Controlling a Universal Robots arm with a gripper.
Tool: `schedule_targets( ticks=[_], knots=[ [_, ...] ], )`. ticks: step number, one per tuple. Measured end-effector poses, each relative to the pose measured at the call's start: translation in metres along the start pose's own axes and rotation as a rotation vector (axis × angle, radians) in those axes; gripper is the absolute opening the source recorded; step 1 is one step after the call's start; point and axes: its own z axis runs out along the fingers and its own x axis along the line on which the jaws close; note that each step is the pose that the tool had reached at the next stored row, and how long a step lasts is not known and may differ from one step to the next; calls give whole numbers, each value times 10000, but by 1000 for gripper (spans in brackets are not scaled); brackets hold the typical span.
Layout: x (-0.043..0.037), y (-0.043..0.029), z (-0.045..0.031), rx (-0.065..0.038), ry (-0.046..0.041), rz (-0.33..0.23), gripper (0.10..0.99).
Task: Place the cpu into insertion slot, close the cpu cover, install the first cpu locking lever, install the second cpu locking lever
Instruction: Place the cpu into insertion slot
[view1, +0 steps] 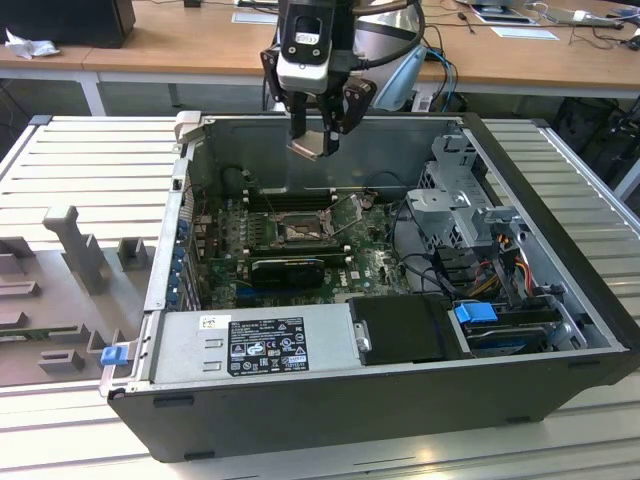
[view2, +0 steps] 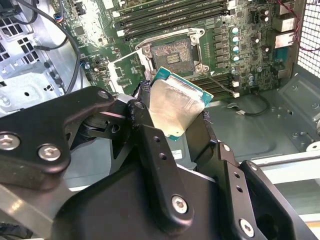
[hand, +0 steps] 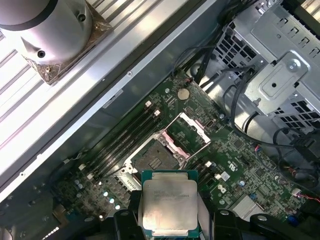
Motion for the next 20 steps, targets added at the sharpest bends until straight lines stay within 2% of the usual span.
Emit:
schedule_targets(
  ticks=[10,20],
  knots=[
    [0,-1,7,-9,-44,502,529],
    [0,-1,12,-37,-173,1957,529]
  ],
)
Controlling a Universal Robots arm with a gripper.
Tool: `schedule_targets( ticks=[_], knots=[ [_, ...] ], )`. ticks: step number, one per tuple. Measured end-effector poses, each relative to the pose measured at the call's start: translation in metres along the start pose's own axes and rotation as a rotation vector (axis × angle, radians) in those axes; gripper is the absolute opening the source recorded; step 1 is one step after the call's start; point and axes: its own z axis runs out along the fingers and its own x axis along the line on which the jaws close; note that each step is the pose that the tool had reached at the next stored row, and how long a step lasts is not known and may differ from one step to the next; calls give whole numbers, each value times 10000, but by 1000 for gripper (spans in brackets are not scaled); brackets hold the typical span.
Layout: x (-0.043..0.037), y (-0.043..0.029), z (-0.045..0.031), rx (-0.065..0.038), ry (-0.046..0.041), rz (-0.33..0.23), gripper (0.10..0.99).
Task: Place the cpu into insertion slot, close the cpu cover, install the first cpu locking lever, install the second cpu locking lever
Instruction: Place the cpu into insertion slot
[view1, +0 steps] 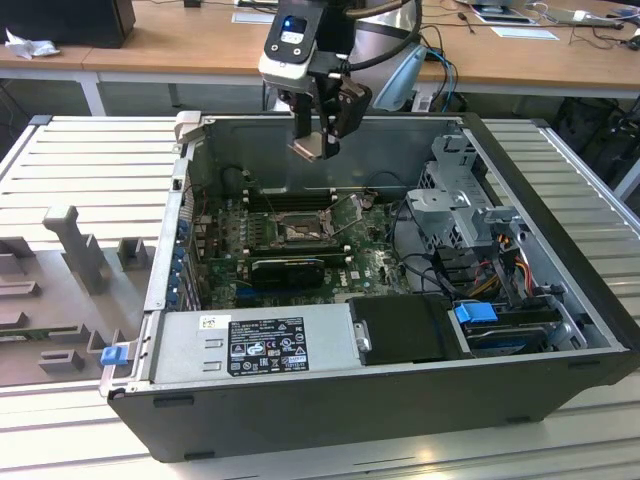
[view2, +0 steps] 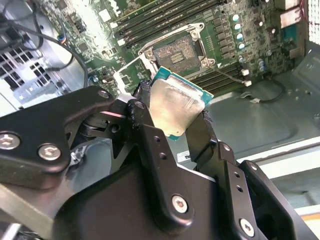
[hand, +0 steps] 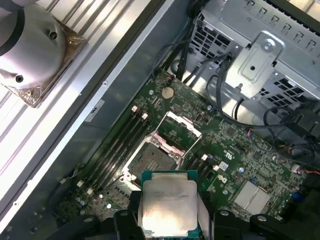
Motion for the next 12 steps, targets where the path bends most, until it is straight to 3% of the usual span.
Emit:
schedule_targets(
  ticks=[12],
  knots=[
    [0,-1,9,-23,-113,1271,529]
  ],
)
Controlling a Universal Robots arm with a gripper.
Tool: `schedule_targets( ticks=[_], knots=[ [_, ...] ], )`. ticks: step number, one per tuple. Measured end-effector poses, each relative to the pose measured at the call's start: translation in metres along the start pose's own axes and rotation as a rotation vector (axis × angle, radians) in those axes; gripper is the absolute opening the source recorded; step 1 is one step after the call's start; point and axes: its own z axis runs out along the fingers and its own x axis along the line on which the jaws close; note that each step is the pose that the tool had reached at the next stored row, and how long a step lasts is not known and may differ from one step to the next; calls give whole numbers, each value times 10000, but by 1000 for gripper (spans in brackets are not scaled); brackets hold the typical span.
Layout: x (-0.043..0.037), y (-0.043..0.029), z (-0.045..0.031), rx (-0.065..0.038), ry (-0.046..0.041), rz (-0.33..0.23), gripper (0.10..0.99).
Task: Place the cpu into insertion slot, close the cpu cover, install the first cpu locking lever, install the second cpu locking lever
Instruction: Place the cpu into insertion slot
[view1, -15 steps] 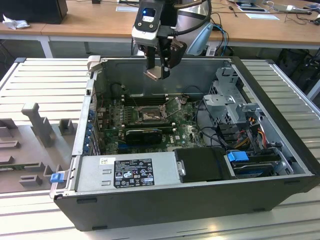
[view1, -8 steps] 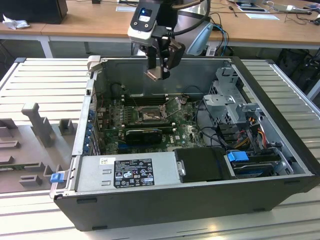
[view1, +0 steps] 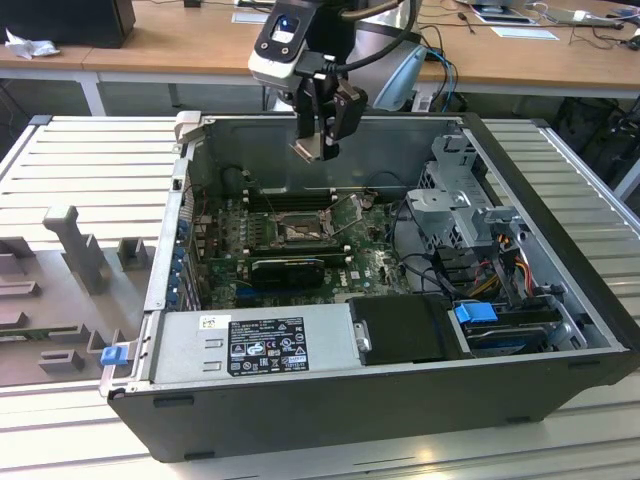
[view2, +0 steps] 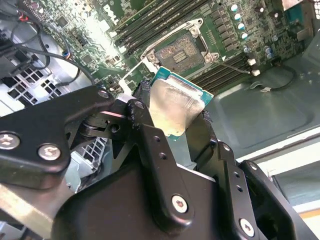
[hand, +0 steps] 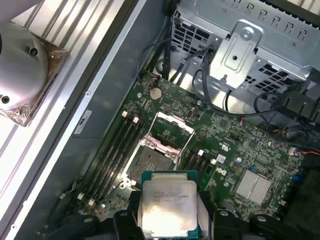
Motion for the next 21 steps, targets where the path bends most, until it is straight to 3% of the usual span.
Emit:
schedule_targets(
  ticks=[14,15,17,21],
  knots=[
    [0,-1,17,-26,-143,1553,529],
    [0,-2,22,-36,-193,2129,529],
    [0,-2,32,-46,-242,2678,529],
    [-1,-6,69,-49,-255,2823,529]
  ],
)
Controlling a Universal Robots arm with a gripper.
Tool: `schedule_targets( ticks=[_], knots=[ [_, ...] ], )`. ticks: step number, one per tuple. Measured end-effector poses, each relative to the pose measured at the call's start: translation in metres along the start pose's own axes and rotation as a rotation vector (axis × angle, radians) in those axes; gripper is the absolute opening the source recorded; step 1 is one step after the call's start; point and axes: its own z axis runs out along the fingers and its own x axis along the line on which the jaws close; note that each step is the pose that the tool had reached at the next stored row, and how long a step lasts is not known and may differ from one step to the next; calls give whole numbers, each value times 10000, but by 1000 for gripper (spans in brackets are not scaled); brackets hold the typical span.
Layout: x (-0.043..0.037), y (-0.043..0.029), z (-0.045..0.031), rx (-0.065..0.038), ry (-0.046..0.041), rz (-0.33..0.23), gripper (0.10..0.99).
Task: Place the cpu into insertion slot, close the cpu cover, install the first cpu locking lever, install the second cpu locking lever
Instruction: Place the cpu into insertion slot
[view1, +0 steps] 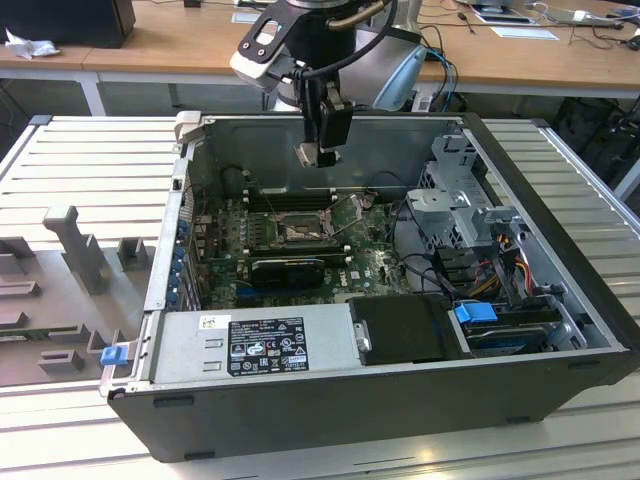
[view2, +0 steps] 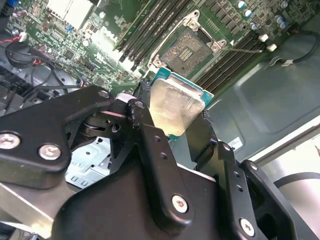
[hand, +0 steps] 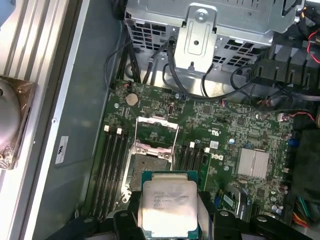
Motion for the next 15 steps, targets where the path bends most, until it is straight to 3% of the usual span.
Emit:
schedule_targets(
  ticks=[15],
  knots=[
    [0,-3,28,-21,-96,1105,529]
  ],
)
